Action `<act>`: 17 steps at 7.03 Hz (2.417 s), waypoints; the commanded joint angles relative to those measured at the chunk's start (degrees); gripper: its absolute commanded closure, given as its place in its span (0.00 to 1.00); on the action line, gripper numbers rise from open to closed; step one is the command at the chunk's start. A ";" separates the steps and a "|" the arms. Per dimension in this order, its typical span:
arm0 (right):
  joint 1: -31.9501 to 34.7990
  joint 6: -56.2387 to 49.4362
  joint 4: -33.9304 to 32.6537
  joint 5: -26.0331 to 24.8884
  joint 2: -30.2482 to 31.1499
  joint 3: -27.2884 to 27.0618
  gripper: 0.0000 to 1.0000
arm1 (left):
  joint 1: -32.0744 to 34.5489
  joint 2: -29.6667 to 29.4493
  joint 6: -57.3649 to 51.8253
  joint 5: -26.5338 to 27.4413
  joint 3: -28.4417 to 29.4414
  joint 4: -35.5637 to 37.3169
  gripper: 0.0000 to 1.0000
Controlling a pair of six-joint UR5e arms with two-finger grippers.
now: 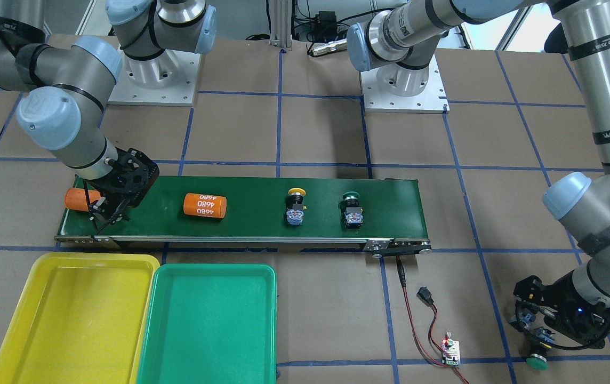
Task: Sort buttons by color to trays
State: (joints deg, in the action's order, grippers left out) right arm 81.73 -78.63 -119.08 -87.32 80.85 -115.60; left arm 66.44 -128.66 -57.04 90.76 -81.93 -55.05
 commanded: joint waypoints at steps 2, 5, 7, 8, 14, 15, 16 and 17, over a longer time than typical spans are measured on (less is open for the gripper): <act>-0.08 -15.42 -0.54 -0.22 -0.08 -0.07 0.00 | 0.18 -1.76 0.09 0.20 0.71 -0.15 0.15; 0.01 -15.33 -0.54 -0.22 -0.08 -0.16 0.00 | 0.70 -1.51 0.44 0.73 1.15 -3.47 1.00; 0.01 -15.41 -0.54 -0.22 -0.08 -0.24 0.00 | 1.05 0.50 1.23 0.65 1.15 -6.80 1.00; -0.08 -15.41 -0.54 -0.22 -0.08 -0.24 0.00 | 1.06 3.04 3.67 -0.05 1.07 -10.92 1.00; 0.01 -15.41 -0.54 -0.22 -0.08 -0.24 0.00 | 8.16 25.80 37.39 -1.46 -16.55 -24.14 1.00; 0.01 -15.41 -0.54 -0.22 -0.08 -0.24 0.00 | 9.39 27.74 39.79 -3.20 -20.51 -20.14 1.00; 0.01 -15.41 -0.54 -0.22 -0.08 -0.33 0.00 | 10.27 29.33 42.25 -4.00 -24.64 -17.40 1.00; 0.01 -15.33 -0.54 -0.22 -0.08 -0.33 0.00 | 11.59 30.04 46.63 -4.45 -28.51 -12.68 1.00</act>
State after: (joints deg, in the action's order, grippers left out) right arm 81.74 -94.03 -119.62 -87.54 80.77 -115.90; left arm 76.54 -100.03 -15.04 87.09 -105.56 -72.57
